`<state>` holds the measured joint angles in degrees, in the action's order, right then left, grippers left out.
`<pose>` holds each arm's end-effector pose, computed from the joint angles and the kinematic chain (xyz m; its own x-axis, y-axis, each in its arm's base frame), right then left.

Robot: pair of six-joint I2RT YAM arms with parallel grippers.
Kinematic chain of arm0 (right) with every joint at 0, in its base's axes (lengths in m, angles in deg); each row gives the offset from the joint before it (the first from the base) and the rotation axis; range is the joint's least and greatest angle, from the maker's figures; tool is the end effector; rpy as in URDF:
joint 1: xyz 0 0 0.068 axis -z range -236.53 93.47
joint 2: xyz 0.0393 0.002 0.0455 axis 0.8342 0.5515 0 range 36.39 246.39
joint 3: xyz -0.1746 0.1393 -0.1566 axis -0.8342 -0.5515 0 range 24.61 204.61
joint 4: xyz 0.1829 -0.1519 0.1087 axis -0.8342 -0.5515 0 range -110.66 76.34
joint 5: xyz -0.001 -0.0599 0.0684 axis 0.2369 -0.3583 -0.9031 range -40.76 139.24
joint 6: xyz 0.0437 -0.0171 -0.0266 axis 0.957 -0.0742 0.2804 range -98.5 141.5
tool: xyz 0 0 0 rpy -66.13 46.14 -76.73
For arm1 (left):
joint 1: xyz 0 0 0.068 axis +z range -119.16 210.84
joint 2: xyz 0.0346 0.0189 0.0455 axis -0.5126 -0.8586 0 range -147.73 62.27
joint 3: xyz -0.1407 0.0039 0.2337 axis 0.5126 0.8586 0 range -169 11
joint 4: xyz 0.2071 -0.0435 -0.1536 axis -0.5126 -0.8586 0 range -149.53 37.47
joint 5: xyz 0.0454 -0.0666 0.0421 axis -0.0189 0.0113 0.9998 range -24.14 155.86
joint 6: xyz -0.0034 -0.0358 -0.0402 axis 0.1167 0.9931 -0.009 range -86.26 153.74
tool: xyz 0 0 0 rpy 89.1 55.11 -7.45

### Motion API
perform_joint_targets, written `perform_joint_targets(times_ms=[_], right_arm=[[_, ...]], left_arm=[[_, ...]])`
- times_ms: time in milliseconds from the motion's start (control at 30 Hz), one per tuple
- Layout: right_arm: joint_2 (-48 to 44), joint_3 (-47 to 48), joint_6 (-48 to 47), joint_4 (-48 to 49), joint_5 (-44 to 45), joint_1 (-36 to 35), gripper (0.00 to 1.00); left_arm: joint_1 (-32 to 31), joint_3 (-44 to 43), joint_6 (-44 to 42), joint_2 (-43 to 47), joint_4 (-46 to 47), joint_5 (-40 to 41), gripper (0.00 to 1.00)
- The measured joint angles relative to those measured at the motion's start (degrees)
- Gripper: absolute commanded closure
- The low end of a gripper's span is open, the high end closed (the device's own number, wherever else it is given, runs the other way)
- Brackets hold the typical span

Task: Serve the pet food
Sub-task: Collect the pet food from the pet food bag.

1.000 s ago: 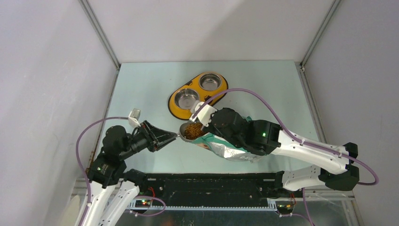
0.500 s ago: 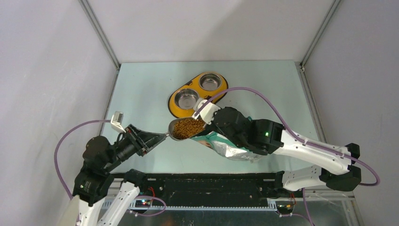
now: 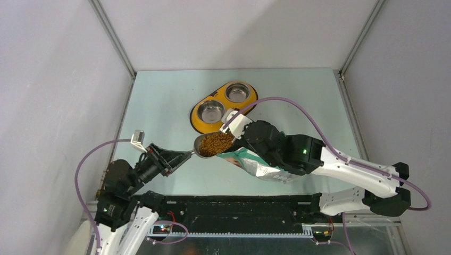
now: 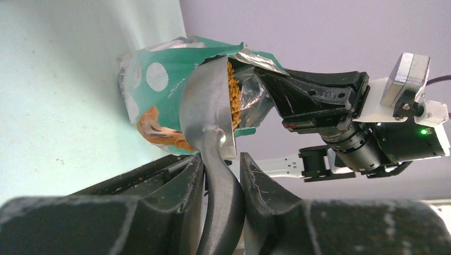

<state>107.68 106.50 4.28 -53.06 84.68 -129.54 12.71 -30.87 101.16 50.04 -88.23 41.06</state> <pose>0.0944 0.2383 0.4179 0.0522 -0.6544 -0.7543 -0.6441 0.5552 -0.5262 0.0439 -0.0300 0.3315 -0.6653 -0.6642 -0.3409 0.1681 0.3116 -0.9352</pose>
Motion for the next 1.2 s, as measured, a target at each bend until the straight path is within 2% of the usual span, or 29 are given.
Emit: perform_joint_targets(times_ms=[167,400,667,1200], right_arm=[[-0.7,-0.1,1.1,-0.1,0.8,0.1,1.0],[-1.4,-0.5,2.2,0.2,1.6,0.1,1.0],[-1.5,-0.5,2.5,0.3,1.9,0.6,1.0],[-1.5,-0.5,2.7,0.5,2.8,0.7,1.0]], left_arm=[[0.0,9.9,5.2,5.3,11.1,-1.7,1.0],[0.0,18.7,9.3,11.9,19.4,-1.9,1.0],[-0.2,29.3,17.7,12.1,33.9,-2.4,1.0],[-0.3,28.7,20.7,12.1,33.3,-1.2,1.0]])
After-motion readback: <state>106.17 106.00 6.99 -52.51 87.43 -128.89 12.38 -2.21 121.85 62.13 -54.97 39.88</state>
